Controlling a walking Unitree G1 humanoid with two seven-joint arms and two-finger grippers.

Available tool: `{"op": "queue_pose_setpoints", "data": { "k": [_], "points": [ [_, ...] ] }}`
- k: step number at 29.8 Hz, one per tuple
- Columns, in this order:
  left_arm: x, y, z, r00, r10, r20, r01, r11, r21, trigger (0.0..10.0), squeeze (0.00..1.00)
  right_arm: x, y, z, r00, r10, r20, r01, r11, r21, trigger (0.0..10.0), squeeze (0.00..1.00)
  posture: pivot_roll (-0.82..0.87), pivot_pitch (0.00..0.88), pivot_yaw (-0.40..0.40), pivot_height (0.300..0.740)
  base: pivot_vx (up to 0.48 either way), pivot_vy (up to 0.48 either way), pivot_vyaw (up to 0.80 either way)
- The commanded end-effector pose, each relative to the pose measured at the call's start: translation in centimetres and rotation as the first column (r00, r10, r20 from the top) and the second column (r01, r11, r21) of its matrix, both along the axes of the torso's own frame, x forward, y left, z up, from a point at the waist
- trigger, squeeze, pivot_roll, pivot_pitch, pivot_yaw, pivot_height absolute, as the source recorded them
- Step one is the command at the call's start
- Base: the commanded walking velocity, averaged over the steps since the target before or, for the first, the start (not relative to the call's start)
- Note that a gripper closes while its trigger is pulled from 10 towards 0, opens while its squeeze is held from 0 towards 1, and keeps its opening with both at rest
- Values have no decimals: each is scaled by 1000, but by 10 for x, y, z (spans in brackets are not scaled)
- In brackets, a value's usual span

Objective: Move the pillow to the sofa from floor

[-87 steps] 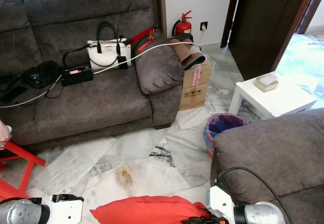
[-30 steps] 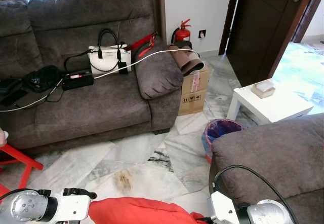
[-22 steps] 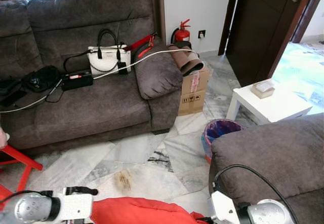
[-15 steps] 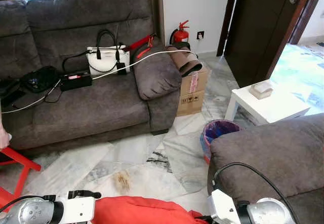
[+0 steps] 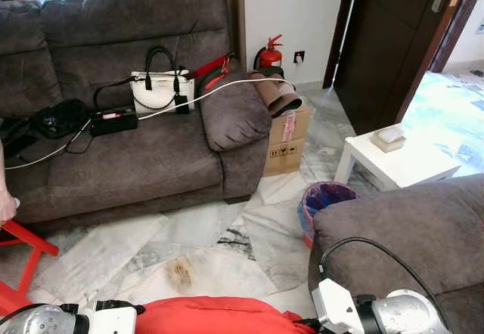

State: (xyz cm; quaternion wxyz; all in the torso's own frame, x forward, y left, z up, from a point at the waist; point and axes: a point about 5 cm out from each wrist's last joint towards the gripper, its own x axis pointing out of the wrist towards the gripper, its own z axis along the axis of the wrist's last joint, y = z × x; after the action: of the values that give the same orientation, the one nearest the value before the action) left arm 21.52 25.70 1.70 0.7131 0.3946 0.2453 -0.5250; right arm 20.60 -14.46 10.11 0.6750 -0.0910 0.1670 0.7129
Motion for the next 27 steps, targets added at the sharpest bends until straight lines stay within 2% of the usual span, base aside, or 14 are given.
{"op": "queue_pose_setpoints", "data": {
  "k": [1, 3, 6, 8, 10, 20, 21, 22, 23, 27],
  "points": [
    [3, 1, 1, 999, 26, 23, -26, 1000, -6, 10000, 0, 2, 11, 27, 993, 60, 98, -70, 992, 108, 10000, 0, 19, 53, 60, 740, 0, 0, 0],
    [8, 0, 3, 997, 48, 59, -47, 999, -19, 10000, 0, 1, 11, 28, 993, 60, 97, -71, 992, 109, 10000, 0, 18, 54, 59, 740, 0, 0, 0],
    [20, -2, 9, 984, 61, 165, -60, 998, -10, 10000, 0, 0, 12, 29, 993, 63, 97, -74, 991, 114, 10000, 0, 18, 55, 60, 740, 0, 0, 0],
    [22, -4, 11, 981, 66, 180, -61, 998, -30, 10000, 0, 0, 12, 29, 993, 64, 97, -75, 990, 116, 10000, 0, 17, 58, 60, 740, 0, 0, 0],
    [24, -8, 12, 981, 67, 179, -56, 996, -68, 10000, 0, -1, 13, 30, 993, 66, 98, -78, 990, 118, 10000, 0, 14, 61, 60, 740, 0, 0, 0],
    [21, -20, 3, 991, 47, 122, -34, 994, -107, 10000, 0, -3, 11, 33, 993, 69, 100, -80, 990, 114, 10000, 0, 3, 63, 55, 740, 0, 0, 0],
    [21, -20, 3, 992, 50, 114, -37, 993, -112, 6941, 0, -4, 11, 33, 993, 69, 101, -80, 990, 113, 10000, 0, 2, 63, 54, 740, 0, 0, 0],
    [21, -21, 3, 993, 52, 109, -39, 992, -117, 3059, 0, -4, 11, 33, 993, 69, 101, -80, 990, 113, 10000, 0, 2, 62, 53, 740, 0, 0, 0],
    [21, -21, 2, 993, 55, 104, -42, 992, -122, 0, 0, -4, 11, 34, 992, 70, 101, -81, 990, 112, 10000, 0, 2, 62, 52, 740, 0, 0, 0],
    [19, -24, 1, 995, 46, 84, -34, 990, -138, 0, 0, -4, 11, 34, 993, 71, 99, -82, 990, 112, 10000, 0, 3, 63, 49, 740, 0, 0, 0]
  ]
}}
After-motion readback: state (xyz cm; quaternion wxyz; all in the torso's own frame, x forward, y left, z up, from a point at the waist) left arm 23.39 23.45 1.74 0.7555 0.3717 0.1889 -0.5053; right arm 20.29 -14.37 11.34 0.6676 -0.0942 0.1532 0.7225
